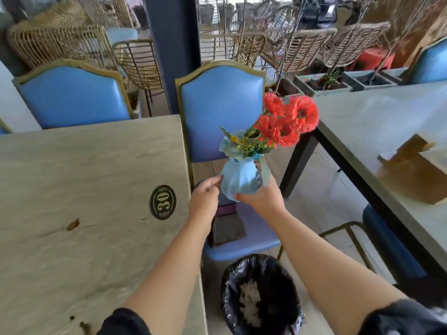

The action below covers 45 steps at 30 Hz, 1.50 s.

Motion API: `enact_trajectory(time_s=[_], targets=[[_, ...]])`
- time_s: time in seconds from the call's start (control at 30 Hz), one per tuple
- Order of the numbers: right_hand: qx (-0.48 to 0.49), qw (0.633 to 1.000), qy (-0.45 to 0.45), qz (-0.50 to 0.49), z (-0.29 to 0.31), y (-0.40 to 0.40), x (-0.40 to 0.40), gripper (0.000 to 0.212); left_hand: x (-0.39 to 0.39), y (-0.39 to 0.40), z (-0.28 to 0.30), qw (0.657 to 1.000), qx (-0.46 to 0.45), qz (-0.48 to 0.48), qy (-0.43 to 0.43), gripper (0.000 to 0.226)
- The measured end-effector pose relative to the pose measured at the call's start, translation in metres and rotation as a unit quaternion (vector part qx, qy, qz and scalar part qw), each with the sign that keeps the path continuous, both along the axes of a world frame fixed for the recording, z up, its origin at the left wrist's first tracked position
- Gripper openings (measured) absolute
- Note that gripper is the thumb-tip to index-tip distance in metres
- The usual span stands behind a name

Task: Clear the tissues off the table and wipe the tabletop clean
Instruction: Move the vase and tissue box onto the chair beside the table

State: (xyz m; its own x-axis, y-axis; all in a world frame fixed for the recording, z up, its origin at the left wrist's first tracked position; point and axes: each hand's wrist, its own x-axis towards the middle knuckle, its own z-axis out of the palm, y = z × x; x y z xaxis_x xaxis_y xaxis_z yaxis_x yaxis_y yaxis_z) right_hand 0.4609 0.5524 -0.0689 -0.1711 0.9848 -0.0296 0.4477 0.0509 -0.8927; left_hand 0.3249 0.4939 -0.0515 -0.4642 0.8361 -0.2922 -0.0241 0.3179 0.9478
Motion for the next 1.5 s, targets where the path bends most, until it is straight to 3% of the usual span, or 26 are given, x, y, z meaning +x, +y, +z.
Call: enact_trajectory(time_s=[0.23,0.43,0.63,0.83,0.93,1.07,1.3,1.5], targets=[[-0.018,0.999,0.010,0.041,-0.073,0.099,-0.027,0.095,-0.005,0.082,-0.068,0.998,-0.038,0.039,-0.015,0.050],[-0.037,0.993,-0.043,0.102,-0.166,0.165,-0.047,0.103,-0.010,0.143,-0.163,0.991,-0.079,0.105,-0.028,0.045],[-0.039,0.982,-0.095,0.156,-0.248,0.208,-0.059,0.086,-0.016,0.178,-0.253,0.983,-0.101,0.132,-0.074,0.045],[-0.039,0.979,-0.104,0.169,-0.287,0.221,-0.074,0.076,-0.020,0.184,-0.290,0.980,-0.090,0.162,-0.069,0.043],[-0.027,0.980,-0.108,0.163,-0.292,0.218,-0.078,0.074,-0.019,0.183,-0.291,0.980,-0.089,0.163,-0.068,0.042],[-0.056,0.980,-0.095,0.166,-0.305,0.216,-0.077,0.089,-0.017,0.179,-0.278,0.983,-0.090,0.150,-0.060,0.043],[-0.165,0.976,-0.036,0.138,-0.234,0.154,-0.025,0.084,0.002,0.144,-0.206,0.984,-0.093,0.148,-0.031,0.039],[-0.183,0.974,-0.015,0.134,-0.140,0.097,-0.005,0.056,0.012,0.080,-0.105,0.992,-0.067,0.100,0.037,0.035]])
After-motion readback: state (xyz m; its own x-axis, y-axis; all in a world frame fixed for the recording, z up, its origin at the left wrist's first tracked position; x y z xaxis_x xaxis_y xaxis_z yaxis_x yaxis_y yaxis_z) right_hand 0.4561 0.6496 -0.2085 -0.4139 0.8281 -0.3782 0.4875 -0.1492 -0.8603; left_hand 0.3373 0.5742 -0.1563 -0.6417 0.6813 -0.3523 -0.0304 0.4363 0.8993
